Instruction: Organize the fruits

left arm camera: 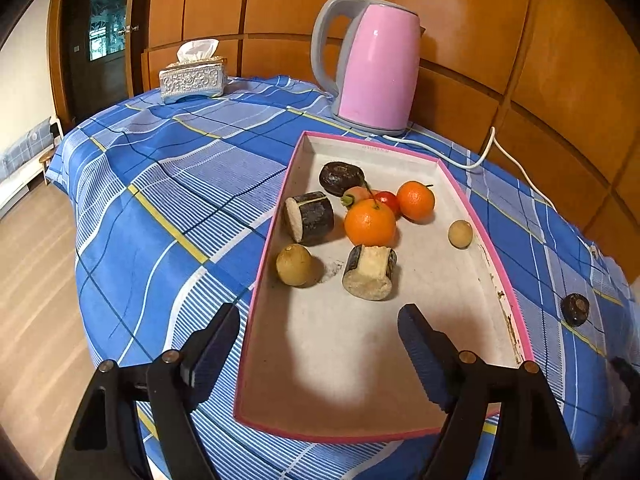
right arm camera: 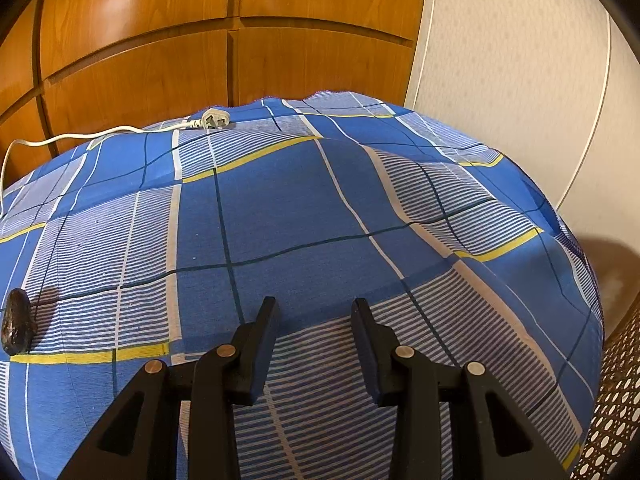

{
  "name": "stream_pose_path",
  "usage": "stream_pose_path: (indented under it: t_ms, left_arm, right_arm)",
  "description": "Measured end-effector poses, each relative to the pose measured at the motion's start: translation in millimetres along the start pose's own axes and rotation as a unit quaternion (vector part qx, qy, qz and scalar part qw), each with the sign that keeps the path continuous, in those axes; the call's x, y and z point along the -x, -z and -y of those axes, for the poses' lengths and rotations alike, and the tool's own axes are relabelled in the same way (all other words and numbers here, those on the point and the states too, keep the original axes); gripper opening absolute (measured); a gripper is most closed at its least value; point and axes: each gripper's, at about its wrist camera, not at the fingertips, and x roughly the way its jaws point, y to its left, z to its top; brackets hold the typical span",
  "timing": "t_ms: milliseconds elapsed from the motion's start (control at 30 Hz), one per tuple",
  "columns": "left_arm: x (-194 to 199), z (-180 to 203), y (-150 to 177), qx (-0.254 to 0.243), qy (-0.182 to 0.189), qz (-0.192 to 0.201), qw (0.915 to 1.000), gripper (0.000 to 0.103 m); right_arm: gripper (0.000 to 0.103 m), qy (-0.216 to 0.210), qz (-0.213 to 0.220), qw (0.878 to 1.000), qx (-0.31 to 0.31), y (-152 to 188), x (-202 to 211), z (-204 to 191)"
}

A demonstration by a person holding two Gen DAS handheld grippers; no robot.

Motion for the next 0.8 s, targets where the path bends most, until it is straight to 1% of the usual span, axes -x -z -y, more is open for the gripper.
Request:
stream_pose_path:
  t_ms: [467, 800]
  left_arm:
    - [-3.7, -3.8, 1.4, 0.008, -0.002, -0.006, 1.0, 0.082]
    - [-6.0, -5.3, 1.9, 0.011, -0.001, -0.013, 0.9999, 0.082]
  right_arm:
    - [0.038, -0.001, 0.0, 1.0, 0.001, 0.6, 0.8, 0.1]
    - [0.037, -0.001, -0.009, 1.0, 0.009, -2.5, -0.6, -1.3]
